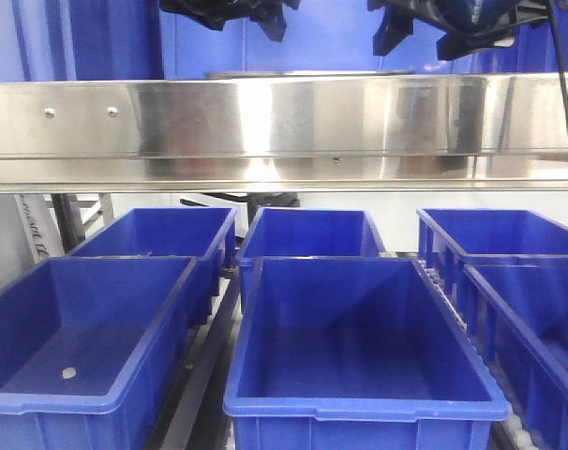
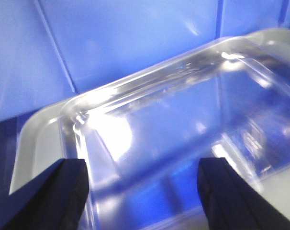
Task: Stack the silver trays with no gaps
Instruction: 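Open both grippers and release the silver tray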
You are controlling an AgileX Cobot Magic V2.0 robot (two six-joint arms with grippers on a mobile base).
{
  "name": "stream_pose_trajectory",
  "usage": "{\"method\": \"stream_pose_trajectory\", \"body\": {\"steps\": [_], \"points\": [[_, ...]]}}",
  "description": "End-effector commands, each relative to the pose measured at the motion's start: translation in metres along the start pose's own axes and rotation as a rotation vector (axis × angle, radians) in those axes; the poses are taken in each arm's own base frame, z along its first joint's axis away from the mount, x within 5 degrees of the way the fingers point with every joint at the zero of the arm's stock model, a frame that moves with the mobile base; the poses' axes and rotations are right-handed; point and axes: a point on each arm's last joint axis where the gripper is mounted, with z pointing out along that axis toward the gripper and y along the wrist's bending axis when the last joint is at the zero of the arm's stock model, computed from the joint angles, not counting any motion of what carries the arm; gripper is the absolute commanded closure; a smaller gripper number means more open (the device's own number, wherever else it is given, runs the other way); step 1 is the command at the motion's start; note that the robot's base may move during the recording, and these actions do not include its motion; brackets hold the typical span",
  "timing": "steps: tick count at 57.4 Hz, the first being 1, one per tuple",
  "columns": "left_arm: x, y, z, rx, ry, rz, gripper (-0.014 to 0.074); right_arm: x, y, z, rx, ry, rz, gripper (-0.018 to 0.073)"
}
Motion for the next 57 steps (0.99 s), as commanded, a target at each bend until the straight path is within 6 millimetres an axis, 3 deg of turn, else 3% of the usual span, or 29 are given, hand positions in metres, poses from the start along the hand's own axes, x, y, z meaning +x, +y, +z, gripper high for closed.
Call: {"method": "stream_pose_trajectory", "body": {"steps": [1,13,26,31,38,43,57], "points": [[-0.005,0.003,-0.003,-0.001,-0.028,0.001,0.0202,-0.013,0.003,-0.008,-0.009,-0.072,-0.018,0.0192],[-0.021,0.009,-0.021,-0.017,-0.061,-0.007,0.0204,-0.028,0.006,-0.03,-0.019,-0.114,-0.019,0.0192],[-0.048,0.017,-0.063,-0.012,-0.115,-0.101,0.0234,-0.058,0.012,-0.08,-0.041,-0.224,-0.02,0.0288],[-0.059,0.022,-0.084,-0.02,-0.131,-0.123,0.036,-0.066,0.014,-0.103,-0.049,-0.249,-0.022,0.0372],[-0.071,0.03,-0.116,-0.039,-0.153,-0.138,0.0643,-0.072,0.016,-0.133,-0.058,-0.237,-0.025,0.0542],[-0.079,0.035,-0.138,-0.051,-0.174,-0.147,0.0596,-0.072,0.018,-0.154,-0.064,-0.207,-0.028,0.0659],[-0.087,0.049,-0.21,-0.074,-0.236,-0.174,0.0606,-0.069,0.02,-0.217,-0.082,-0.189,-0.038,0.064]]}}
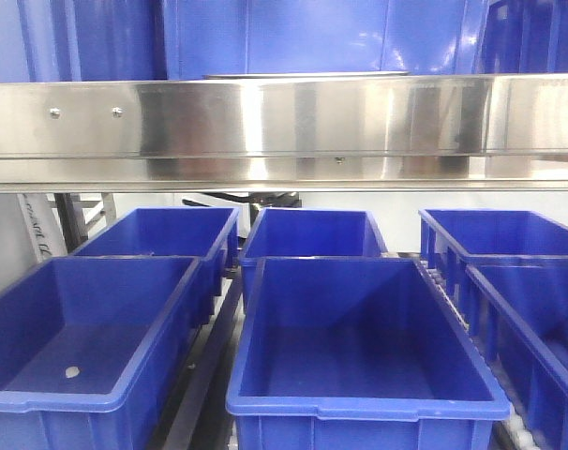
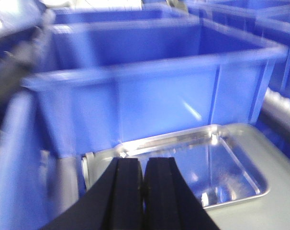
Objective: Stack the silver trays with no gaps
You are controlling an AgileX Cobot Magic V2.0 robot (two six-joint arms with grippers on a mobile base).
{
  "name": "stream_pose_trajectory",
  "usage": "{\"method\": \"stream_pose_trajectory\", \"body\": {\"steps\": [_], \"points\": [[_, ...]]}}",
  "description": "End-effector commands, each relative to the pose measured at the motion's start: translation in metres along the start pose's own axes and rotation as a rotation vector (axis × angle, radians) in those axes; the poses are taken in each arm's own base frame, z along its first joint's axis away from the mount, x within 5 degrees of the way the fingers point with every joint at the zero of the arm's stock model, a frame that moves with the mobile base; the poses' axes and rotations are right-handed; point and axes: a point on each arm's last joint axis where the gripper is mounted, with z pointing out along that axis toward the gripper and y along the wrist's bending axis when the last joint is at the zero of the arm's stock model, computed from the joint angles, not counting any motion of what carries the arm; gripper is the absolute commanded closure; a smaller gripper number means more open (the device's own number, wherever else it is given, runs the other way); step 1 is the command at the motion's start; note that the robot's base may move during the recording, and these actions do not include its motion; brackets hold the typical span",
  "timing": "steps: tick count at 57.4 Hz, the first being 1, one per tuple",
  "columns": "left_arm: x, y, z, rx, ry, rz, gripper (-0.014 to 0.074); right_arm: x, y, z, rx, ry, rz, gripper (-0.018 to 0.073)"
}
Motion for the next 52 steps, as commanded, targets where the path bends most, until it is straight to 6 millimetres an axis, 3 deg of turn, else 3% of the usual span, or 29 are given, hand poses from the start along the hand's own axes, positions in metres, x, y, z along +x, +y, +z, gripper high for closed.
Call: {"method": "stream_pose_trajectory", "body": {"steps": [1,12,29,40,52], "points": [[-0.01,0.008,-0.033,0.001,-0.054,-0.015,0.0606,-0.004,0.003,-0.03,-0.011,-0.046,-0.019,0.064],[0.005,0.018,-0.098,0.036,-0.16,-0.015,0.0606,0.016,0.004,-0.1,-0.025,-0.158,-0.059,0.064],[0.086,0.034,-0.197,0.079,-0.246,-0.047,0.0606,0.086,-0.001,-0.208,-0.055,-0.332,-0.085,0.064],[0.141,0.045,-0.242,0.069,-0.278,-0.06,0.0606,0.121,-0.004,-0.249,-0.072,-0.395,-0.097,0.064],[0.185,0.054,-0.268,0.03,-0.243,-0.078,0.0606,0.132,-0.005,-0.266,-0.081,-0.46,-0.101,0.064]]}}
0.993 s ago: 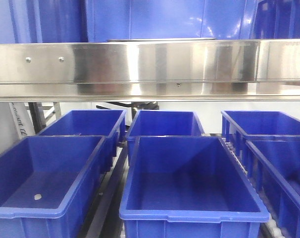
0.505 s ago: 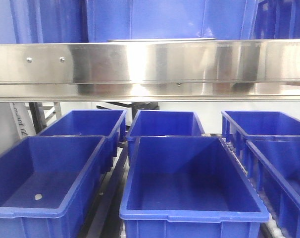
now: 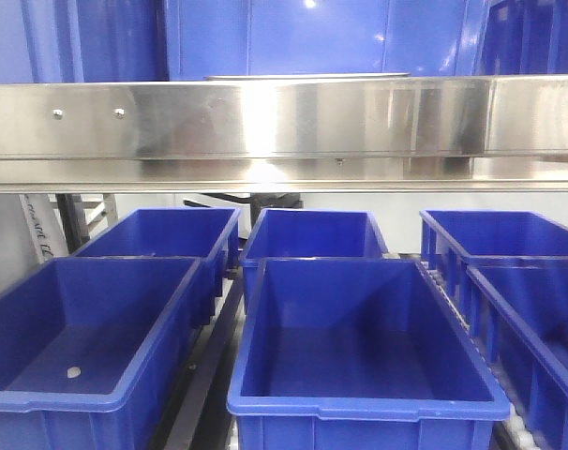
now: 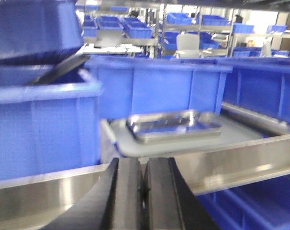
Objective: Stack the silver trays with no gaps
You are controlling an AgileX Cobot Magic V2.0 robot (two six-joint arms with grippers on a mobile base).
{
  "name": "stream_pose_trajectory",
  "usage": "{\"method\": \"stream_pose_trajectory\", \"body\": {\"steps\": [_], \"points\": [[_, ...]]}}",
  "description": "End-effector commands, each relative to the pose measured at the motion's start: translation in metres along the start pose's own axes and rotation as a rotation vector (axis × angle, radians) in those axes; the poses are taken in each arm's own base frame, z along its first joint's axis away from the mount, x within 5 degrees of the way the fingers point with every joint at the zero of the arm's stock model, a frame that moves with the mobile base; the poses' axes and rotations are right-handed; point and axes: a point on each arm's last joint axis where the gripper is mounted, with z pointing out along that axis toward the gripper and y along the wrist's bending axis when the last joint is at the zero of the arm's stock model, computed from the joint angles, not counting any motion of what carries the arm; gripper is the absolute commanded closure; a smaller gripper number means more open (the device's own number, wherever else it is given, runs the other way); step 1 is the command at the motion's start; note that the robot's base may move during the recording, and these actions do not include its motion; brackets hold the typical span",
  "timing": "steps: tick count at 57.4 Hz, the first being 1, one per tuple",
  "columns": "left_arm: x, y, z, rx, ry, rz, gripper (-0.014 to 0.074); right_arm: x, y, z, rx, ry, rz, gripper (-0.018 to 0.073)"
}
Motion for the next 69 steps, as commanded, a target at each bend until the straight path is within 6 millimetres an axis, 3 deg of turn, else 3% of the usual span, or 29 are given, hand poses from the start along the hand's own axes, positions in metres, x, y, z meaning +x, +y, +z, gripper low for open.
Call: {"method": "stream_pose_trajectory", "body": {"steps": [1,18,47,53,61,69], "points": [[0.01,0.003,-0.012,-0.015,0.003,-0.01,0.0606,-0.001,0.0,-0.005,0.003,-0.029,-0.017,0.064],[0.015,0.011,-0.044,-0.035,-0.067,-0.033,0.0606,-0.002,0.0,-0.006,0.002,-0.045,-0.018,0.064],[0.015,0.011,-0.046,-0.034,-0.077,-0.035,0.0606,-0.002,0.0,-0.006,0.004,-0.044,-0.018,0.064],[0.015,0.011,-0.046,-0.034,-0.077,-0.035,0.0606,-0.001,-0.002,-0.005,0.079,-0.049,-0.069,0.064],[0.015,0.011,-0.046,-0.035,-0.077,-0.034,0.0606,0.015,-0.005,0.005,0.189,-0.008,-0.102,0.064],[0.015,0.011,-0.046,-0.035,-0.077,-0.034,0.0606,0.047,-0.014,0.026,0.284,0.026,-0.106,0.064]]}}
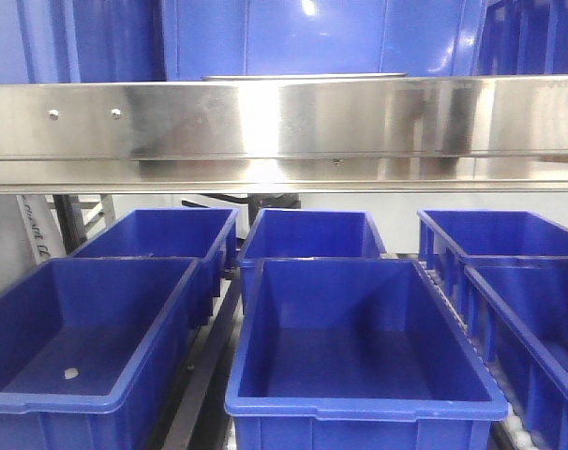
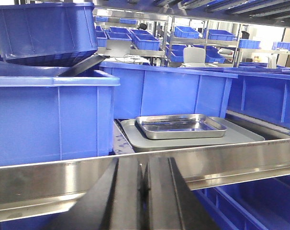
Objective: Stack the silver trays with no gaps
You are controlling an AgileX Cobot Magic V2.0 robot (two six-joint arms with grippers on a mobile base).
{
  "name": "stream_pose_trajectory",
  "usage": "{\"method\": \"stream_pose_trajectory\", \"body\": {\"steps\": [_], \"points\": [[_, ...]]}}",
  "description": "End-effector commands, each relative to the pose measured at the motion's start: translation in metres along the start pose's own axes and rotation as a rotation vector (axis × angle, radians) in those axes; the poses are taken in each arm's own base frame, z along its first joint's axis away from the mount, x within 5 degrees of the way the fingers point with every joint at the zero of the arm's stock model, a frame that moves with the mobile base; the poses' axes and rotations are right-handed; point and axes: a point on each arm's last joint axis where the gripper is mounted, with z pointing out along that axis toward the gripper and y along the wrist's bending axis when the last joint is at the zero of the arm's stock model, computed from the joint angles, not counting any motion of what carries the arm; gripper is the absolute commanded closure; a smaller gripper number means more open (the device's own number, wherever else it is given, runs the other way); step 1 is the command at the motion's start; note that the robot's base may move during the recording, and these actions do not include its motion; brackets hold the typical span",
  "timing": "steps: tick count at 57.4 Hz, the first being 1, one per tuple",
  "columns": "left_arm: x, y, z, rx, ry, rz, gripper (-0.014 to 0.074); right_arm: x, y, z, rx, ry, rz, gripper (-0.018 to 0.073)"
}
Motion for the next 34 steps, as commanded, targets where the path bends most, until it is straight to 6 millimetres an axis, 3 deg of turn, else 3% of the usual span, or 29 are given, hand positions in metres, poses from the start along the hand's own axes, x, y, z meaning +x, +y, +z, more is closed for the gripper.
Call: {"method": "stream_pose_trajectory", "body": {"steps": [1,24,34], "points": [[-0.001,0.0,-0.001,0.0,-0.01,0.0,0.0606,0.015,-0.002,0.011,0.06,-0.019,-0.026,0.064],[-0.001,0.0,-0.001,0.0,-0.01,0.0,0.0606,0.087,-0.014,0.045,0.149,-0.131,-0.037,0.064],[-0.001,0.0,-0.001,0.0,-0.01,0.0,0.0606,0.124,-0.017,0.05,0.154,-0.057,-0.003,0.064]]}}
